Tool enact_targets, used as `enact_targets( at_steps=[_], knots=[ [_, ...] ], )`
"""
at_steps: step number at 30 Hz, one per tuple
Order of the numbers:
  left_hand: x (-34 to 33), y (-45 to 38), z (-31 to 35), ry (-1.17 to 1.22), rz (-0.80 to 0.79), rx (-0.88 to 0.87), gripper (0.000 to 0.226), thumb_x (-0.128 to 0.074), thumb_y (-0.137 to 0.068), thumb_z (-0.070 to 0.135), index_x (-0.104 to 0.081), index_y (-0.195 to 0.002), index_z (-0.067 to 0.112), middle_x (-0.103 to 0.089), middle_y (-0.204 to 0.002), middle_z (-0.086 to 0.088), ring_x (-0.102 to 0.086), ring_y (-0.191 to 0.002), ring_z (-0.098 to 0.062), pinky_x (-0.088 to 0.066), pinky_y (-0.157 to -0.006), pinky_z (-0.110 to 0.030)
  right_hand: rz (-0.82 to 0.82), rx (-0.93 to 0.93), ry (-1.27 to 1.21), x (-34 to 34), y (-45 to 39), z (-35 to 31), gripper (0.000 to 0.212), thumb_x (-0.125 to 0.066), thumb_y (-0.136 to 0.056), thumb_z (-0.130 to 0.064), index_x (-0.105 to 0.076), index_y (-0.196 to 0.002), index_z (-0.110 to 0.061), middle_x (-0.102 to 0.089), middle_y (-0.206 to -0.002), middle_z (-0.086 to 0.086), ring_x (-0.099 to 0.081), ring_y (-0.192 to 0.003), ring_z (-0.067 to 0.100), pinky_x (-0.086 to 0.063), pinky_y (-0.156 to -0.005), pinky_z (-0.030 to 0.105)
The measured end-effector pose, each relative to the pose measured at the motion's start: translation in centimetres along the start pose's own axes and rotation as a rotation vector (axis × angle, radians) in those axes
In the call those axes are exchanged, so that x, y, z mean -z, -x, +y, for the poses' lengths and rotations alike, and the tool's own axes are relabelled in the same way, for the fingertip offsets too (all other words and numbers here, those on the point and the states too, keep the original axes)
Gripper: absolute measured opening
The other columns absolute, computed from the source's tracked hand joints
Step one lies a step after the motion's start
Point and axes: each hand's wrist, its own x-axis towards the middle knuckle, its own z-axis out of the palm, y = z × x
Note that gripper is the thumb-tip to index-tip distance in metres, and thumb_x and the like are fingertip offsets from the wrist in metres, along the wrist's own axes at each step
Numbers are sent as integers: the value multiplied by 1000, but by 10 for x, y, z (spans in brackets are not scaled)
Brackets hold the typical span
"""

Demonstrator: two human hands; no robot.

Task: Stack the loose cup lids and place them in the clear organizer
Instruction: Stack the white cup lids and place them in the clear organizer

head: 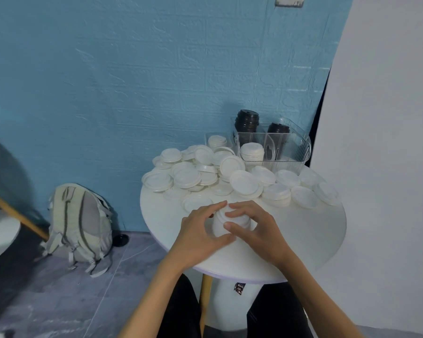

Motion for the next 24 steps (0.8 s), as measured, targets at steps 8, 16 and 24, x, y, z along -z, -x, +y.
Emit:
enact_targets(
  at_steps=[8,16,24],
  knots=[
    [28,-30,-14,-338,88,38,60,-64,-88,26,-48,-143,46,-48,-149,17,-35,-135,-13,-19,-101,-28,44,-31,-21,-6,-3,9,16,-82,-85,-23,-73,-98,-29,-64,-122,-24,-58,-122,2,-42,-95,24],
    [24,-35,-30,-477,-26,3,33,-52,-101,36,-59,-133,43,-57,-141,18,-43,-131,-10,-20,-102,-28,29,43,96,-2,1,12,41,-91,-74,-23,-70,-109,-26,-59,-134,-14,-54,-127,2,-40,-98,13],
    [28,-27,-1,55,327,-63,17,-60,-102,34,-67,-118,32,-70,-89,25,-62,-83,5,-45,-76,-19,48,54,92,-4,1,15,49,-91,-73,-21,-64,-112,-33,-56,-130,-19,-53,-126,5,-43,-95,25]
  ],
)
